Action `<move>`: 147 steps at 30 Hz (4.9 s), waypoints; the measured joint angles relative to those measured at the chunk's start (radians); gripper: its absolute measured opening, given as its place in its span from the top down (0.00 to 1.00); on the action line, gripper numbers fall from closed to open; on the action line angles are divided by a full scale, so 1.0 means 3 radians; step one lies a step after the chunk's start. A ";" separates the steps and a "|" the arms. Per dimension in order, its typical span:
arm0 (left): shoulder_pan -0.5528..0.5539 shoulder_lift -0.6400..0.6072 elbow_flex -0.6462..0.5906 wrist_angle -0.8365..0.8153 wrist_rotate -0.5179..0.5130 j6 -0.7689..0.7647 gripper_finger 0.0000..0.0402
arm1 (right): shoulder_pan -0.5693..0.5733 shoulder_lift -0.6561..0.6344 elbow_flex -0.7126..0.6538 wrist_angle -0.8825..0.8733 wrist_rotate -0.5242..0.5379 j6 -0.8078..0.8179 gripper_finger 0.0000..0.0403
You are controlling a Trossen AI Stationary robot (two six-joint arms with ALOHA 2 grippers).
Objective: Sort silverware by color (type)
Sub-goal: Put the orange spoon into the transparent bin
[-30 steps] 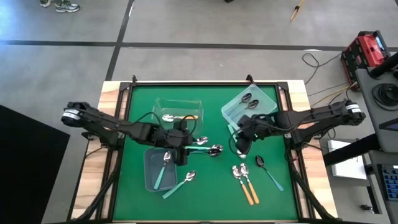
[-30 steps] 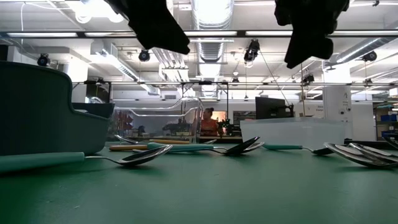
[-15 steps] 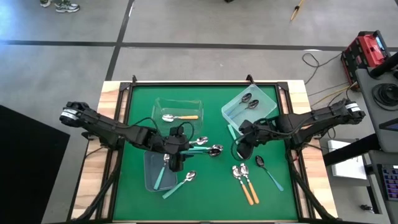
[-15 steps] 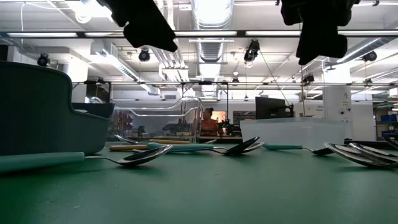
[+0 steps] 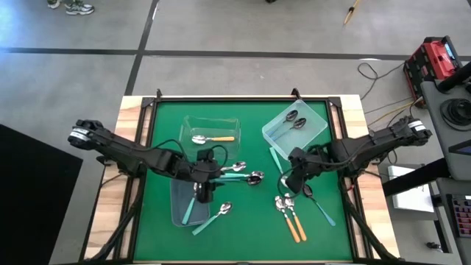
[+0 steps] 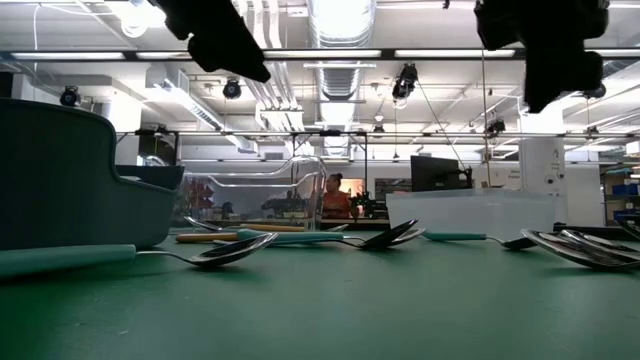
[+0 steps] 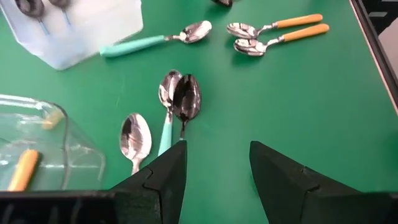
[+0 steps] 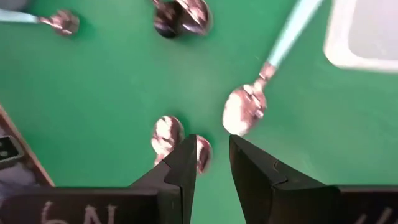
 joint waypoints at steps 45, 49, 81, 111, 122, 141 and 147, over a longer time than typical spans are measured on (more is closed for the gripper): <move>0.0004 0.0034 0.0009 -0.0054 -0.0875 0.0970 0.61 | 0.0419 0.1030 -0.0043 0.0261 -0.0834 0.0756 0.79; 0.0004 0.0033 0.0019 -0.0048 -0.1099 0.1145 0.61 | 0.0576 0.1119 -0.0043 0.0298 -0.0900 0.1011 0.79; 0.0070 0.0023 0.0024 -0.0034 -0.1693 0.1480 0.61 | 0.0916 0.1747 -0.0038 0.0736 -0.0746 0.1693 0.62; 0.0070 0.0023 0.0024 -0.0026 -0.1692 0.1391 0.61 | 0.0915 0.1667 -0.0048 0.0598 -0.0617 0.1778 0.91; 0.0070 0.0023 0.0024 -0.0024 -0.1691 0.1390 0.61 | 0.0913 0.1408 -0.0050 0.0548 -0.0505 0.1752 0.91; 0.0071 -0.0307 0.0002 0.0005 -0.0677 0.1753 0.61 | 0.0895 0.1008 0.0145 0.0576 0.0046 0.1350 0.91; 0.0071 -0.0654 -0.0275 0.0518 -0.0423 0.1994 0.61 | 0.0708 0.0955 0.0503 0.0588 0.0570 0.0628 0.91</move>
